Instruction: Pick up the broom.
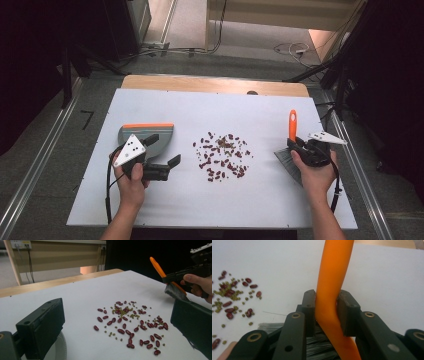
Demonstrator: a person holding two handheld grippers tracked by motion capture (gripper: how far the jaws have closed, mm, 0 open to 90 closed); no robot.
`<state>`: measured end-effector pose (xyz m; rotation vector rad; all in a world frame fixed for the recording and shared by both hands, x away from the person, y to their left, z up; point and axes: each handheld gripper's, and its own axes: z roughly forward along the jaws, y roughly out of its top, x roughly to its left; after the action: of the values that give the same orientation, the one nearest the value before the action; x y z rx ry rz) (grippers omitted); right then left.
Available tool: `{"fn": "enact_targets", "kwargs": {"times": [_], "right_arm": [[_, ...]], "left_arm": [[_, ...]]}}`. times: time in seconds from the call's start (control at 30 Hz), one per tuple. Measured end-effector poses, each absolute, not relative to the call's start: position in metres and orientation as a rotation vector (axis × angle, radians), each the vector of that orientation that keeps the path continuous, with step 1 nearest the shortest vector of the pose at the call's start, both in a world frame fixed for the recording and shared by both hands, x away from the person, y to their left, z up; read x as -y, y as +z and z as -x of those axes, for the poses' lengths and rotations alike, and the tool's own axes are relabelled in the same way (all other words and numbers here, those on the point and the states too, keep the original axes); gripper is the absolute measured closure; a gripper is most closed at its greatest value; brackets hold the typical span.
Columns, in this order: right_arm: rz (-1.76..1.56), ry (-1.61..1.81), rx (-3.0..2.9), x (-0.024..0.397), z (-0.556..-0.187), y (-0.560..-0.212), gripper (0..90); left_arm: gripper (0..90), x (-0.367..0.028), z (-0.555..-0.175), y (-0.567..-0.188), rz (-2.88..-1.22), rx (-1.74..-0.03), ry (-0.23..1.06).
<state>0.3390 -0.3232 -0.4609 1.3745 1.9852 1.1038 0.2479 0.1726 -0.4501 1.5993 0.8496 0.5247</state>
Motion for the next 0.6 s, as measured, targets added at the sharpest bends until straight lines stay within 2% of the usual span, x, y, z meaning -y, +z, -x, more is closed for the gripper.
{"fn": "enact_targets", "kwargs": {"times": [0.6], "right_arm": [[-1.334,1.354,-1.773,0.339,-0.320,-0.435,68.8]], "left_arm": [[0.2,-0.170,-0.246,-0.447,-1.600,-0.824,0.537]]}}
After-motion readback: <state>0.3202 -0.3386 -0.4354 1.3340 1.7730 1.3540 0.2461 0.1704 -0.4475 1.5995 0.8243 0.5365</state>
